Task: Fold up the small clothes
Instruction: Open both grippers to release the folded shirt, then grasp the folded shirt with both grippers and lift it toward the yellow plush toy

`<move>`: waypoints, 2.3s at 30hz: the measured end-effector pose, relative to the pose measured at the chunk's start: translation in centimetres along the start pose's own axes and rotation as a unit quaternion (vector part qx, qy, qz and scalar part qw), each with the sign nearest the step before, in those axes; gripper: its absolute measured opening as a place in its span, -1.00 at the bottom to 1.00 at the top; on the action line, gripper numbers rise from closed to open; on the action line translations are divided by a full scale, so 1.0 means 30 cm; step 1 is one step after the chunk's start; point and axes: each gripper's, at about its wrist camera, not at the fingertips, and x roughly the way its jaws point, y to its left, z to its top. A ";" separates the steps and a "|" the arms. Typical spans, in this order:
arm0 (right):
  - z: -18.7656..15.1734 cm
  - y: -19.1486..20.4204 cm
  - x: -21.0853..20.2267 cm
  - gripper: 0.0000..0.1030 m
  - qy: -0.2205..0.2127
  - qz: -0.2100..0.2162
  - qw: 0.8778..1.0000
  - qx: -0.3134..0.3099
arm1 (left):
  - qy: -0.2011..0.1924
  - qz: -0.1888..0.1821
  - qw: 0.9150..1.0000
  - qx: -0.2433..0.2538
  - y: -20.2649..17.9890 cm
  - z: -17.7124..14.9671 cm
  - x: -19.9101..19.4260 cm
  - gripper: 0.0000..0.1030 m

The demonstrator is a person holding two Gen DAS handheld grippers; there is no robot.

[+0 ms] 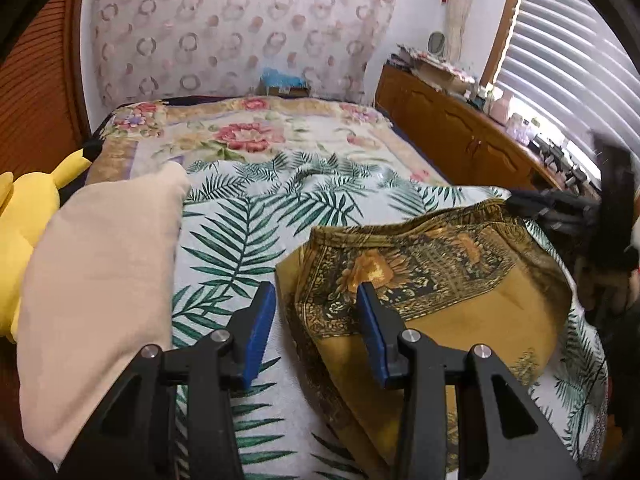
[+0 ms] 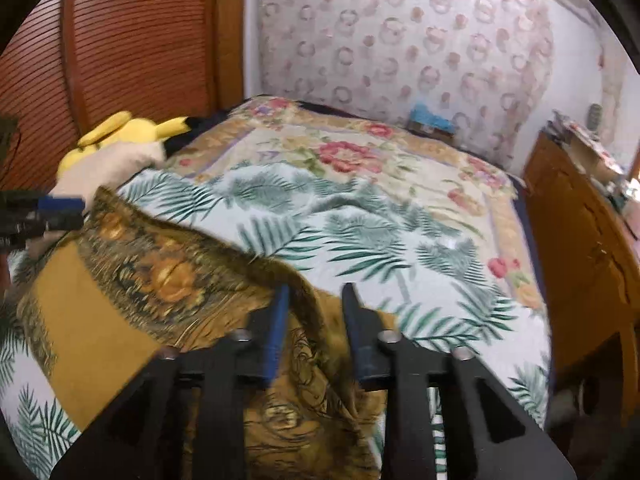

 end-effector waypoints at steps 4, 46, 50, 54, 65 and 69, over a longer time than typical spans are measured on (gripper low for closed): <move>0.003 -0.054 -0.101 0.16 -0.018 -0.027 0.999 0.016 | 0.007 0.001 1.000 0.003 0.004 0.008 0.024 -0.22; -0.141 -0.044 -0.084 -0.78 -0.036 0.086 0.992 0.084 | -0.055 -0.084 0.994 -0.035 0.003 0.012 -0.128 -0.94; -0.081 -0.003 -0.182 -0.79 -0.087 0.081 0.991 0.063 | -0.100 -0.081 0.991 -0.042 0.021 0.007 -0.268 -0.94; 0.023 0.062 -0.234 -0.79 -0.116 0.096 0.988 0.029 | -0.141 -0.058 0.987 -0.049 0.071 -0.003 -0.391 -0.95; 0.385 0.340 -0.160 -0.79 -0.142 0.135 0.975 -0.105 | -0.188 0.023 0.974 -0.122 0.322 -0.098 -0.538 -0.94; 0.532 0.482 -0.077 -0.79 -0.130 0.159 0.966 -0.156 | -0.184 0.046 0.970 -0.154 0.409 -0.179 -0.538 -0.94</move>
